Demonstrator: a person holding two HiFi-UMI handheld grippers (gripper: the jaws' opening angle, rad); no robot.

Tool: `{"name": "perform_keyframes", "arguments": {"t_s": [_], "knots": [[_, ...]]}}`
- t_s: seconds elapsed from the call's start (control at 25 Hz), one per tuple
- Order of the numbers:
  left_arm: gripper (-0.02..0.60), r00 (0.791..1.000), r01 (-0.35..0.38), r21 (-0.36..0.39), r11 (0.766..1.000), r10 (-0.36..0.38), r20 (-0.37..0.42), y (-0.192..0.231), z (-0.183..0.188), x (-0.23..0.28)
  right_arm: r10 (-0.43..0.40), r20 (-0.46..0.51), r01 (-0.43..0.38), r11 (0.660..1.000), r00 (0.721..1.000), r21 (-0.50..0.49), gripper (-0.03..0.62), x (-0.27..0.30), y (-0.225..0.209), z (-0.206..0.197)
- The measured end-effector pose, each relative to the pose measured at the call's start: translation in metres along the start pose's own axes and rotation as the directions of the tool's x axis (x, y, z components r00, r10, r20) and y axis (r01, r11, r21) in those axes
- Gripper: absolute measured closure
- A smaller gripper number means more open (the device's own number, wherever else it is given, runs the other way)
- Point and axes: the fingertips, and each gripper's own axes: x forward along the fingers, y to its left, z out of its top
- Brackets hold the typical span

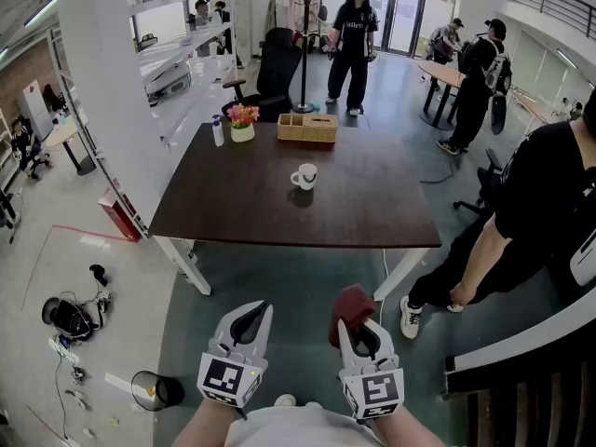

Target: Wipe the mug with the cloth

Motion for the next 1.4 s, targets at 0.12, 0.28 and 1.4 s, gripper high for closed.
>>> {"name": "perform_keyframes", "arguments": {"t_s": [0.12,0.28,1.4], "knots": [[0.581,1.0,0.003,-0.004,1.0,-0.003,-0.003,-0.002,0.0,0.001,0.001,-0.001,-0.001,1.0,1.0,-0.001,0.517,0.0,-0.001,-0.003],[0.581,1.0,0.003,-0.007,1.0,-0.003,-0.004,0.0,-0.002,0.001,-0.003,-0.015,0.003,1.0,1.0,0.009,0.517,0.001,-0.001,-0.006],[0.581,0.99,-0.082,-0.047,0.996,0.076,-0.115,0.146,-0.076,0.133,0.008,-0.082,0.004,0.99,0.997,0.14,0.514,0.209,-0.069,-0.044]]}}
